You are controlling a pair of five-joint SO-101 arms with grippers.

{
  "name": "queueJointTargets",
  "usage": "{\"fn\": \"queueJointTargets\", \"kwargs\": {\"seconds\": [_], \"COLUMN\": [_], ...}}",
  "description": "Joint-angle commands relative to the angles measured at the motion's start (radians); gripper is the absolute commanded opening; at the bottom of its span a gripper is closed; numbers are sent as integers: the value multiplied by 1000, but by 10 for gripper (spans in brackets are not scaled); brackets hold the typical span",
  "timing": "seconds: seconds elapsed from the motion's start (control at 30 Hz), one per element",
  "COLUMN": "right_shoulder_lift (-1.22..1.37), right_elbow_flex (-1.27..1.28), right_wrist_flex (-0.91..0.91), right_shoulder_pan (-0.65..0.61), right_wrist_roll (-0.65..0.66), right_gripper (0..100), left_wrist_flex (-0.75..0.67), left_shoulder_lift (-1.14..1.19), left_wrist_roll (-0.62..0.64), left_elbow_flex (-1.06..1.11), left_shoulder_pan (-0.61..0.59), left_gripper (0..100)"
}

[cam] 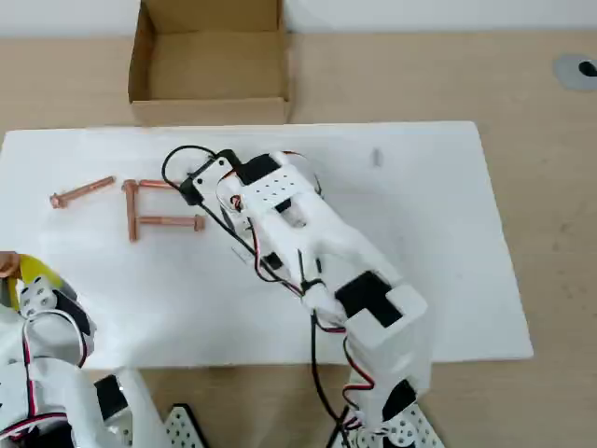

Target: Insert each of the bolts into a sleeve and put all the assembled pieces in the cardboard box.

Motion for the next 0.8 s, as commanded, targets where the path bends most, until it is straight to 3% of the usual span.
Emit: {"fn": "queueJointTargets", "kwargs": {"seconds": [0.0,0.4,0.6,0.77], "right_shoulder_lift": [44,-38,-252,-539], "right_elbow_flex": [8,-127,-219,-331], "right_wrist_flex": [-9,98,127,173], "right_shoulder_pan": [16,18,12,12], "right_wrist_roll": [8,11,11,11], "right_gripper": [28,10,10,10], "left_wrist_flex": [-23,-91,-143,-183], "left_shoulder_lift": [-1,-4,-4,-4], "left_wrist_roll": [0,8,241,249], "left_elbow_flex": [-3,-26,-100,-121], "left_shoulder_pan": [-12,-21,-12,-12], "left_gripper": [6,6,6,6]}}
